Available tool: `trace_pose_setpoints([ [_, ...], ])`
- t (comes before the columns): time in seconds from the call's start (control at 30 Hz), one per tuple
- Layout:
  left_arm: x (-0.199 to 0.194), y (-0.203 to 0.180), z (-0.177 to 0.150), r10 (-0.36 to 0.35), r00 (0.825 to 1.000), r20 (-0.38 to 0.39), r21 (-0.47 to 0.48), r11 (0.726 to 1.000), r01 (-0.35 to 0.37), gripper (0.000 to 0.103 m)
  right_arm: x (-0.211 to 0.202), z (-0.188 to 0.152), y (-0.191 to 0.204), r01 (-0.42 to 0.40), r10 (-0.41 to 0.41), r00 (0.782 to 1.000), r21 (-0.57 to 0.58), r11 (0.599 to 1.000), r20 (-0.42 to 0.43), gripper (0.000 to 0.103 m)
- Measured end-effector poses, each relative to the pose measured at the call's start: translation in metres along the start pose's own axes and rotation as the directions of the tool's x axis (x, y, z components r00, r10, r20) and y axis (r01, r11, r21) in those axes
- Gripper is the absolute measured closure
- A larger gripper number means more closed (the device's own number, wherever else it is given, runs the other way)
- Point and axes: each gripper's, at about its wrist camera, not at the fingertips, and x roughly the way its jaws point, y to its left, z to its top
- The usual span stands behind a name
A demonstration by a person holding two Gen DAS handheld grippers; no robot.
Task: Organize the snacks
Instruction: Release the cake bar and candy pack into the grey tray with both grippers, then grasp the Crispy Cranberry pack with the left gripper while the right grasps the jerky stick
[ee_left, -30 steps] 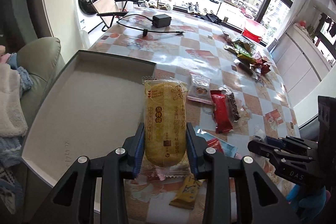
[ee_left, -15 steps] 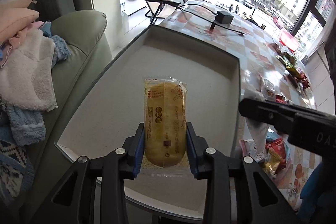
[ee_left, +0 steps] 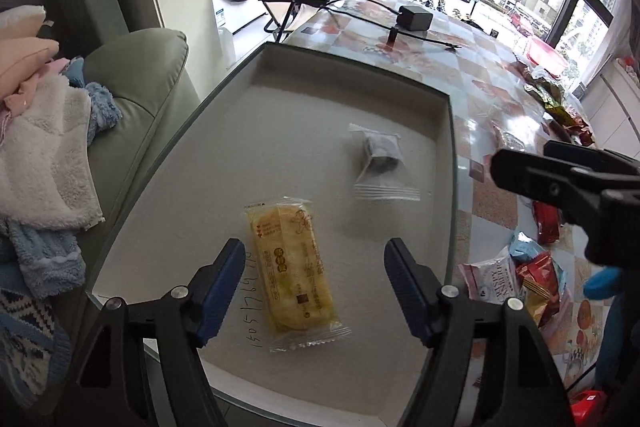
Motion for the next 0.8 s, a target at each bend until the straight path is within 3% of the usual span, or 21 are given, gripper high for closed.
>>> trace_pose_setpoints([
  [0.13, -0.013, -0.031, 0.009, -0.026, 0.999, 0.033, 0.083, 0.996, 0.023, 0.025, -0.023, -0.014, -0.064, 0.167, -0.17, 0.985, 0.085, 0.982, 0.02, 0.0],
  [0.27, -0.02, -0.078, 0.02, -0.076, 0.996, 0.045, 0.196, 0.978, 0.066, 0.023, -0.034, -0.036, -0.143, 0.333, -0.331, 0.942, 0.234, 0.914, -0.048, 0.0],
  [0.43, -0.009, -0.127, 0.029, -0.092, 0.996, 0.009, 0.265, 0.961, 0.086, 0.022, -0.024, -0.063, -0.194, 0.37, -0.34, 0.929, 0.311, 0.875, -0.146, 0.0],
  [0.7, 0.023, -0.169, 0.043, -0.089, 0.994, -0.068, 0.287, 0.952, 0.105, 0.022, 0.01, -0.06, -0.189, 0.33, -0.29, 0.941, 0.28, 0.901, -0.175, 0.001],
  [0.8, 0.04, -0.179, 0.052, -0.086, 0.991, -0.103, 0.276, 0.955, 0.112, 0.022, 0.015, -0.058, -0.184, 0.344, -0.312, 0.936, 0.247, 0.906, -0.163, 0.016],
])
